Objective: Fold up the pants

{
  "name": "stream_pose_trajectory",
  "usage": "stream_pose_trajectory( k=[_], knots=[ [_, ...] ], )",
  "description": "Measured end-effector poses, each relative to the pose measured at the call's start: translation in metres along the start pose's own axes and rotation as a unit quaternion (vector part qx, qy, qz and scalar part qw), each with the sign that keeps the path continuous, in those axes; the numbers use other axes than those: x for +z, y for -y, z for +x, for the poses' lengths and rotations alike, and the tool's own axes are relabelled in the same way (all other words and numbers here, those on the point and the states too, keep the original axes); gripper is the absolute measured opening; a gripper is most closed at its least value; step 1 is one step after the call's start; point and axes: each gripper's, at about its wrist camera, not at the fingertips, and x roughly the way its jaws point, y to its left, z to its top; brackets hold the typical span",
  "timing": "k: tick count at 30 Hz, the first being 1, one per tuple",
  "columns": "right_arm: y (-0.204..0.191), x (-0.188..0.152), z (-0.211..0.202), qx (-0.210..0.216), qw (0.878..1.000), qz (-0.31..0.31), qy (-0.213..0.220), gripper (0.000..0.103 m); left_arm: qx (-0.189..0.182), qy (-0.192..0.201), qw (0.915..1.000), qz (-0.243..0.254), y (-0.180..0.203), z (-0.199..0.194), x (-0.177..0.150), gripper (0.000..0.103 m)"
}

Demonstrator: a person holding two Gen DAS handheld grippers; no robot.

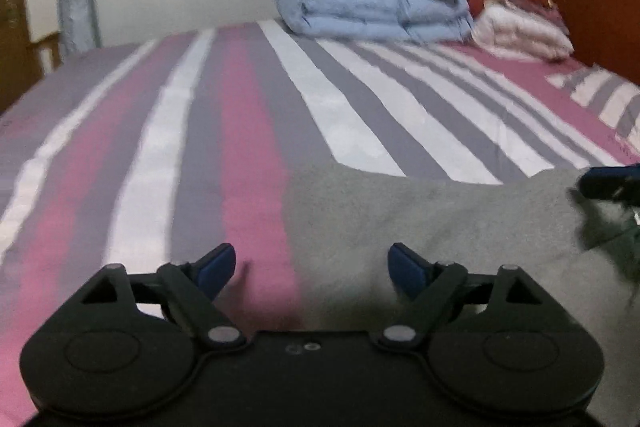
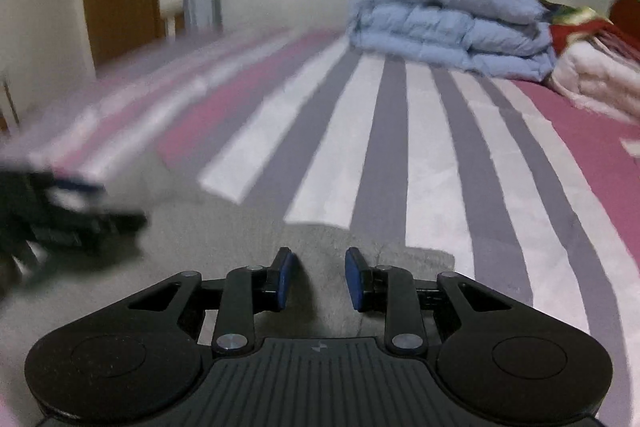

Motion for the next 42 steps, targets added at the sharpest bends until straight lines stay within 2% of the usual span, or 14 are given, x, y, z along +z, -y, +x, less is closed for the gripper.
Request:
stream_pose_trajectory(
  k=[1,3,4,5,11,16,18,20,28,32,35,36,39,42],
  knots=[
    [0.006,-0.002,-0.010,-0.005,1.000,0.012,0.014,0.032,0.004,0.011,0.9999,-0.005,-0.004,-0.011,-0.006,0.081],
    [0.025,-0.014,-0.034,0.008,0.998,0.047,0.038,0.051,0.001,0.029,0.9994,-0.020,-0.011,-0.031,-0.019,0.087],
    [0.034,-0.022,-0.045,0.018,0.996,0.067,0.047,0.069,-0.004,0.033,0.9989,-0.032,-0.015,-0.039,-0.026,0.088],
    [0.043,-0.031,-0.055,0.026,0.995,0.085,0.052,0.074,-0.012,0.036,0.9983,-0.044,-0.019,-0.046,-0.033,0.088],
    [0.091,-0.080,-0.080,0.076,0.971,0.225,0.027,0.074,-0.075,0.017,0.9900,-0.118,-0.037,-0.054,-0.057,0.086],
    [0.123,-0.100,-0.072,0.136,0.936,0.325,0.000,0.074,-0.145,-0.010,0.9730,-0.179,-0.053,-0.039,-0.063,0.076],
    [0.140,-0.103,-0.070,0.156,0.921,0.358,0.001,0.074,-0.155,-0.016,0.9702,-0.185,-0.056,-0.034,-0.066,0.075],
    [0.148,-0.102,-0.067,0.167,0.914,0.370,0.000,0.074,-0.164,-0.020,0.9665,-0.196,-0.059,-0.030,-0.068,0.074],
    [0.159,-0.100,-0.055,0.186,0.907,0.379,-0.012,0.074,-0.221,-0.028,0.9439,-0.244,-0.069,-0.018,-0.073,0.064],
    [0.154,-0.100,-0.046,0.208,0.902,0.376,-0.036,0.074,-0.287,-0.045,0.9179,-0.270,-0.074,-0.003,-0.076,0.064],
    [0.156,-0.095,-0.037,0.224,0.901,0.368,-0.054,0.074,-0.330,-0.057,0.8940,-0.297,-0.078,0.013,-0.079,0.063],
    [0.157,-0.094,-0.033,0.231,0.899,0.368,-0.056,0.074,-0.342,-0.061,0.8876,-0.302,-0.078,0.020,-0.078,0.056],
    [0.153,-0.087,-0.020,0.235,0.904,0.351,-0.067,0.073,-0.349,-0.077,0.8817,-0.308,-0.073,0.037,-0.077,0.030],
    [0.146,-0.081,-0.014,0.234,0.910,0.337,-0.070,0.067,-0.365,-0.073,0.8702,-0.323,-0.076,0.044,-0.082,0.021]
  ],
)
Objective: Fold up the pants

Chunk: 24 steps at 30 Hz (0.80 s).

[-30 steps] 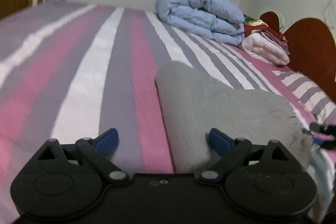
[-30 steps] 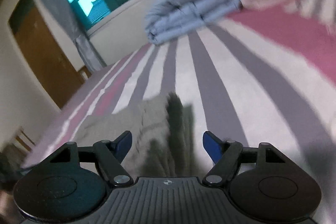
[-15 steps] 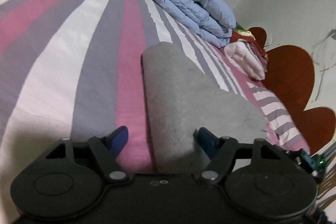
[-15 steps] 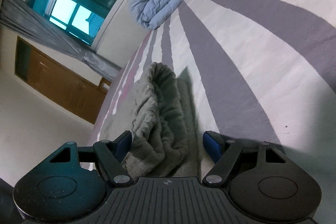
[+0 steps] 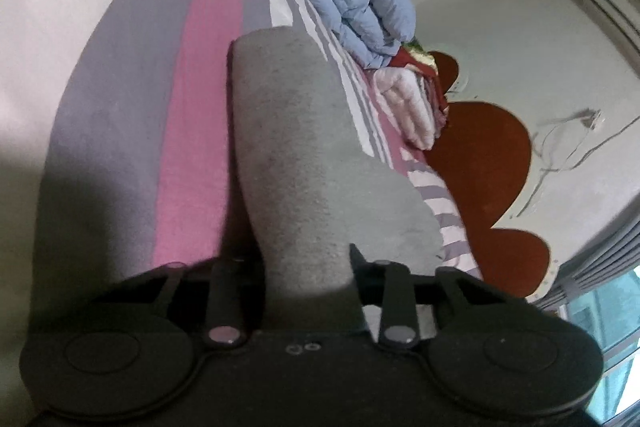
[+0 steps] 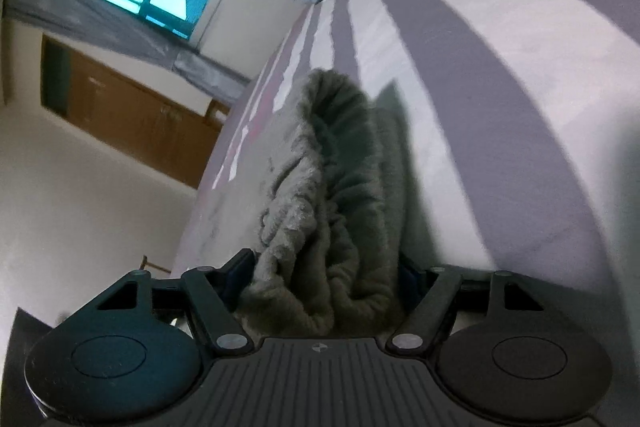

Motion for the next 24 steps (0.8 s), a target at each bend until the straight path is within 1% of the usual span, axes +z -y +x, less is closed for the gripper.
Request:
stream_pose_trajectory(
  k=[2,4,6,9,12,14,16,17,18,19,20,21,22,23,24],
  knots=[
    [-0.003,-0.001,-0.001,0.006,1.000,-0.006,0.002,0.059,-0.019,0.015,0.9997,0.004,0.002,-0.006,-0.002,0.016],
    [-0.009,0.002,-0.005,0.022,1.000,-0.020,0.006,0.055,-0.044,0.030,0.9986,0.001,0.007,-0.012,0.000,0.016],
    [-0.016,0.010,-0.007,0.037,0.999,-0.037,0.007,0.054,-0.057,0.041,0.9975,0.011,0.014,-0.014,0.007,0.016],
    [-0.026,0.033,0.003,0.051,0.997,-0.051,0.008,0.054,-0.049,0.055,0.9968,0.032,0.021,-0.015,0.034,0.016],
    [-0.038,0.063,0.028,0.061,0.996,-0.068,0.007,0.052,-0.039,0.066,0.9960,0.047,0.025,-0.013,0.068,0.016],
    [-0.043,0.083,0.049,0.062,0.995,-0.080,0.009,0.052,-0.029,0.072,0.9951,0.060,0.026,-0.011,0.092,0.016],
    [-0.045,0.104,0.071,0.067,0.995,-0.076,0.008,0.052,-0.015,0.076,0.9944,0.072,0.022,-0.005,0.114,0.016],
    [-0.044,0.112,0.086,0.063,0.995,-0.074,0.009,0.052,-0.008,0.075,0.9944,0.075,0.017,-0.003,0.122,0.016],
    [-0.039,0.121,0.099,0.054,0.996,-0.065,0.012,0.052,0.004,0.073,0.9944,0.076,0.011,0.003,0.130,0.018],
    [-0.030,0.129,0.114,0.035,0.998,-0.055,0.012,0.055,0.027,0.072,0.9943,0.074,0.001,0.012,0.137,0.031],
    [-0.021,0.132,0.128,0.007,0.999,-0.052,0.006,0.068,0.071,0.070,0.9920,0.077,-0.010,0.021,0.139,0.042],
    [-0.008,0.133,0.141,-0.045,0.998,-0.043,-0.007,0.075,0.114,0.064,0.9883,0.079,-0.021,0.029,0.139,0.054],
    [0.001,0.134,0.151,-0.046,0.998,-0.030,-0.009,0.074,0.097,0.069,0.9898,0.079,-0.031,0.030,0.136,0.055],
    [0.002,0.134,0.152,-0.034,0.999,-0.027,-0.002,0.078,0.082,0.075,0.9906,0.079,-0.035,0.028,0.135,0.055],
    [0.000,0.133,0.153,-0.033,0.999,-0.031,-0.003,0.079,0.072,0.078,0.9917,0.073,-0.038,0.025,0.134,0.055]
  ],
)
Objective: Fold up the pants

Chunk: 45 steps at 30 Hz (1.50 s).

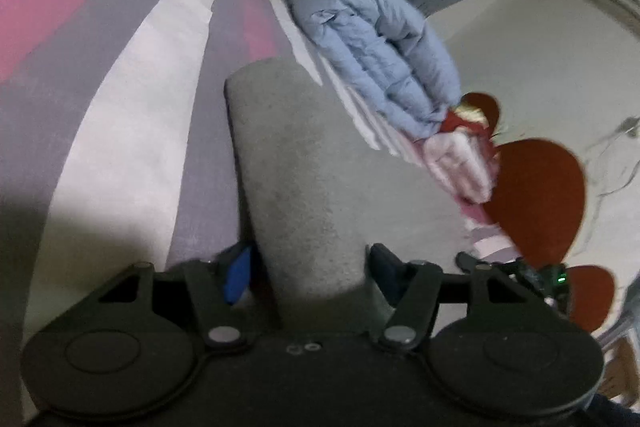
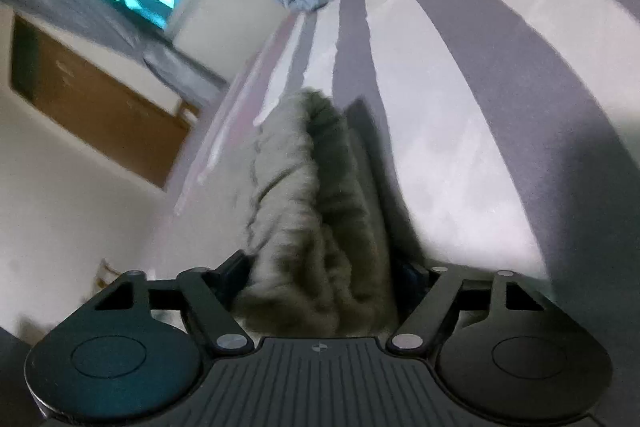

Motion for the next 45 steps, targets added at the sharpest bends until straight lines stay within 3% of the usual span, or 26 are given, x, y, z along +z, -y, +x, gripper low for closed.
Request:
stream_pose_trajectory(
  k=[3,4,6,11,13,14,18,23,27,31,34,37,43,45],
  knots=[
    [0.001,0.000,-0.008,0.010,1.000,-0.009,-0.002,0.080,0.010,0.011,0.9999,0.007,0.001,-0.015,-0.005,0.057],
    [0.005,-0.002,-0.020,0.016,1.000,-0.002,0.012,0.080,0.016,0.019,0.9997,0.010,0.001,-0.024,-0.007,0.067],
    [0.016,-0.009,-0.042,0.032,0.999,0.011,0.036,0.084,0.034,0.031,0.9986,0.028,0.000,-0.048,-0.018,0.073],
    [0.023,-0.050,-0.102,0.006,0.997,-0.024,0.068,0.094,0.092,0.067,0.9907,0.075,0.012,-0.100,-0.058,0.078],
    [0.013,-0.075,-0.119,-0.017,0.995,-0.060,0.071,0.097,0.127,0.069,0.9847,0.097,0.029,-0.118,-0.075,0.097],
    [0.004,-0.089,-0.126,-0.030,0.994,-0.074,0.072,0.103,0.148,0.077,0.9793,0.114,0.042,-0.128,-0.086,0.097],
    [-0.033,-0.143,-0.154,-0.037,0.992,-0.090,0.079,0.103,0.197,0.095,0.9582,0.185,0.091,-0.161,-0.131,0.097],
    [-0.093,-0.216,-0.185,-0.091,0.974,-0.187,0.090,0.103,0.187,0.133,0.9536,0.195,0.144,-0.197,-0.179,0.097],
    [-0.124,-0.274,-0.215,-0.112,0.954,-0.248,0.124,0.103,0.208,0.179,0.9381,0.211,0.181,-0.221,-0.214,0.097],
    [-0.138,-0.317,-0.250,-0.112,0.945,-0.247,0.183,0.103,0.230,0.218,0.9175,0.241,0.211,-0.234,-0.246,0.097],
    [-0.148,-0.345,-0.268,-0.117,0.936,-0.255,0.213,0.103,0.224,0.215,0.9164,0.253,0.228,-0.239,-0.272,0.097],
    [-0.156,-0.363,-0.274,-0.130,0.933,-0.260,0.211,0.103,0.225,0.225,0.9054,0.281,0.250,-0.245,-0.295,0.097],
    [-0.168,-0.380,-0.273,-0.146,0.928,-0.283,0.192,0.103,0.183,0.215,0.9237,0.259,0.262,-0.251,-0.316,0.097],
    [-0.171,-0.387,-0.276,-0.145,0.927,-0.292,0.186,0.103,0.186,0.216,0.9264,0.246,0.263,-0.254,-0.320,0.097]
  ],
)
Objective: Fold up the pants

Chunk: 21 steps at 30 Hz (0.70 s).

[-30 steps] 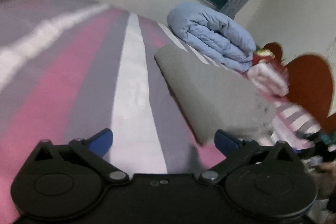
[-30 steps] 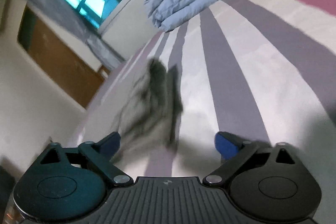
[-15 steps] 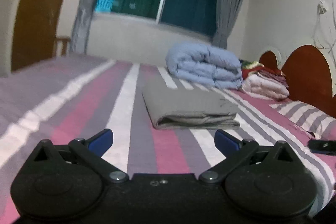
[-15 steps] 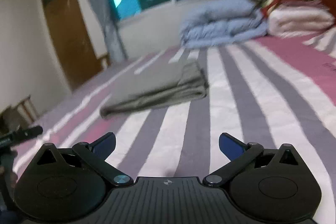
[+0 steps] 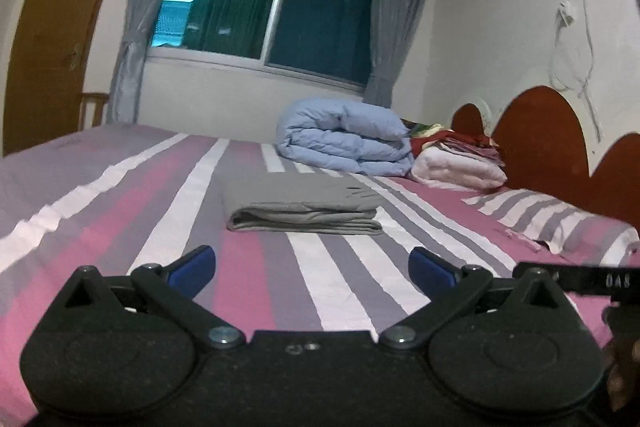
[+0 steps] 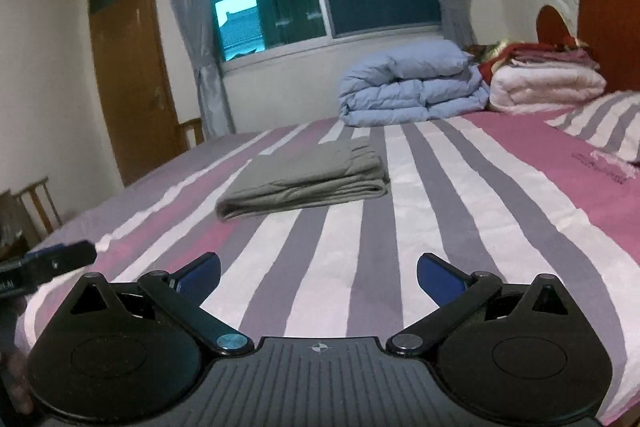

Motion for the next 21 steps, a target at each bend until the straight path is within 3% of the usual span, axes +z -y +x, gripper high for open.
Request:
stream_pose_trajectory(
  k=[4,8,21],
  knots=[
    [-0.021,-0.007,-0.014,-0.013,1.000,-0.023,0.000,0.103,0.011,-0.017,0.9998,-0.001,0.002,-0.008,-0.003,0.097],
    [-0.035,-0.011,-0.022,-0.029,0.998,-0.051,0.027,0.103,0.021,-0.021,0.9995,0.013,0.004,-0.012,-0.005,0.097],
    [-0.030,-0.012,-0.008,-0.017,0.998,-0.051,0.016,0.103,0.038,-0.019,0.9989,0.019,0.009,-0.011,-0.008,0.097]
  ],
)
